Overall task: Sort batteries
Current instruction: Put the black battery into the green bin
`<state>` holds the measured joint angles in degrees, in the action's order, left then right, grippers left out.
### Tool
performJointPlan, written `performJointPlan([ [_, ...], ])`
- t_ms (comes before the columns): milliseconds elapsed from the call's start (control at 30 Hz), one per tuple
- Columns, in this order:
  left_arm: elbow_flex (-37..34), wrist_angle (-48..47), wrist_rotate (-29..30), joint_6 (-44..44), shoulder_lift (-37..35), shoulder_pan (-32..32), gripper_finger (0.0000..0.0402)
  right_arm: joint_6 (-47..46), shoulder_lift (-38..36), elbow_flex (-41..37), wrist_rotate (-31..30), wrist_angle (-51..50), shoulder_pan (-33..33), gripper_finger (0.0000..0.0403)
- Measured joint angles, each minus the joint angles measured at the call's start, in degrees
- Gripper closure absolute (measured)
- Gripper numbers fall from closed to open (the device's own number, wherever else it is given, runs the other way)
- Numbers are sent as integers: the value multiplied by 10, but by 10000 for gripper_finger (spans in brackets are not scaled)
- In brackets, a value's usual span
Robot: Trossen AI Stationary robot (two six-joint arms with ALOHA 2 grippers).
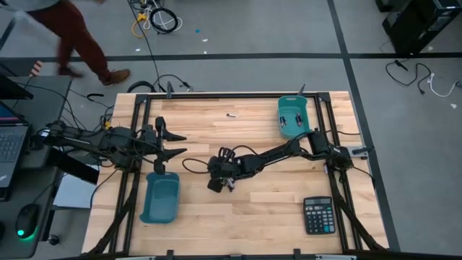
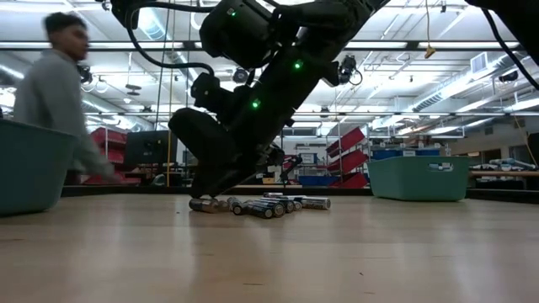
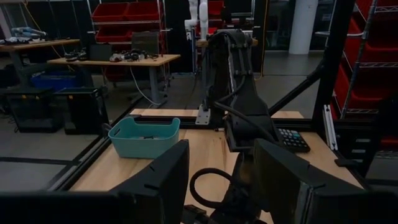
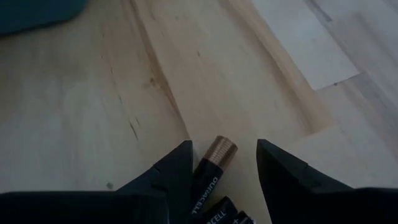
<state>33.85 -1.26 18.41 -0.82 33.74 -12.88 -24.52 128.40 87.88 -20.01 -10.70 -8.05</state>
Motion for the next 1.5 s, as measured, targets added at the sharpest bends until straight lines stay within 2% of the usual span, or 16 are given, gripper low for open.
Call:
performJointPlan([
  [967, 0, -7, 0, -7, 6, 0, 220, 1, 28, 2, 11, 25, 4, 254],
  [1200, 0, -6, 0, -8, 8, 0, 220, 7, 28, 2, 15, 25, 7, 288],
  [1500, 0, -14, 0, -10, 8, 0, 220, 10, 29, 1, 17, 28, 13, 361],
])
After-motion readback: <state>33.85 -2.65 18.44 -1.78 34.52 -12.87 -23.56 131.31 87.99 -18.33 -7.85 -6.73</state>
